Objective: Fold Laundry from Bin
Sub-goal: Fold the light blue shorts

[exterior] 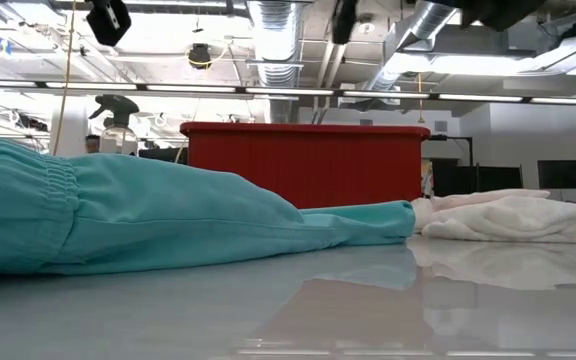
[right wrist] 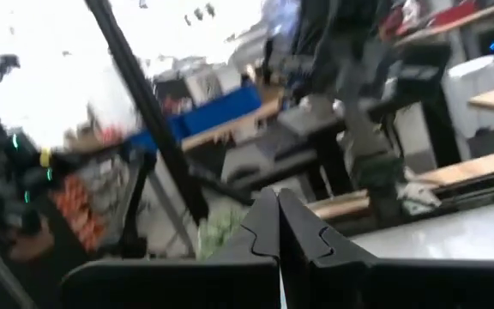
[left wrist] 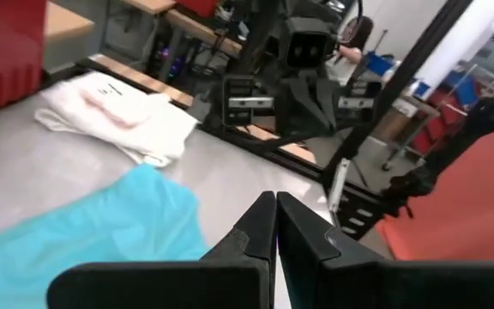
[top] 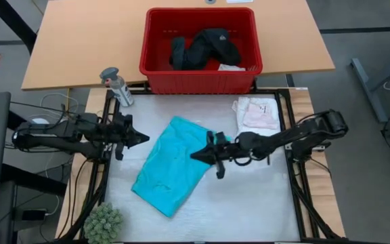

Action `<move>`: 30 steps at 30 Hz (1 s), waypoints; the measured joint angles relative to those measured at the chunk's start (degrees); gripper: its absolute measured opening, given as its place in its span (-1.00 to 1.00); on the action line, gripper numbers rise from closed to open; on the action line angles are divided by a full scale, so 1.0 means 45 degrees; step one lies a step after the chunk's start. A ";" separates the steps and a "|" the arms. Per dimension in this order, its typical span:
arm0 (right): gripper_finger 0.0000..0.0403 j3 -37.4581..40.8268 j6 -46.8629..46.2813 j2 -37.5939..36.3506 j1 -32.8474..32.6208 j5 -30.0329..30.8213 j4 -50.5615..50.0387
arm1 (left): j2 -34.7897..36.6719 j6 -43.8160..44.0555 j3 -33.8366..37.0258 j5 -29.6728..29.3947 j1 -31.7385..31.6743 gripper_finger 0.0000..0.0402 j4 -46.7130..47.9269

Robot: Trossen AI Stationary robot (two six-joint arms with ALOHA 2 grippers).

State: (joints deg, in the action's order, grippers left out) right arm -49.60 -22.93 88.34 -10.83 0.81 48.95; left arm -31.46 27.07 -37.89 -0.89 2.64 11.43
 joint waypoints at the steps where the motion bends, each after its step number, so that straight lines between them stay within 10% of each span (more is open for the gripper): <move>1: -0.91 -0.0335 0.0225 0.0241 -0.0058 -0.0200 -0.0417 | -0.0005 0.0079 0.0000 0.0031 0.0053 -1.00 0.0035; 11: -0.92 -0.2974 0.1207 0.3487 -0.0785 -0.0355 -0.2964 | -0.0815 0.1419 0.1566 -0.0583 0.0933 -1.00 0.0151; 19: -0.92 -0.4389 -0.0859 0.6914 -0.2025 0.4896 -0.3129 | -0.0743 0.1733 0.1710 -0.0887 0.1583 -1.00 0.0037; 30: -0.93 -0.8009 -0.2910 0.9815 -0.2457 0.4495 -0.5586 | -0.0704 0.1385 0.1710 -0.0481 0.1591 -1.00 0.0853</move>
State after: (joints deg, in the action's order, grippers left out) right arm -85.65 -36.03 132.51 -21.89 21.04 23.82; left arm -34.63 33.30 -30.20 -3.06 9.80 15.26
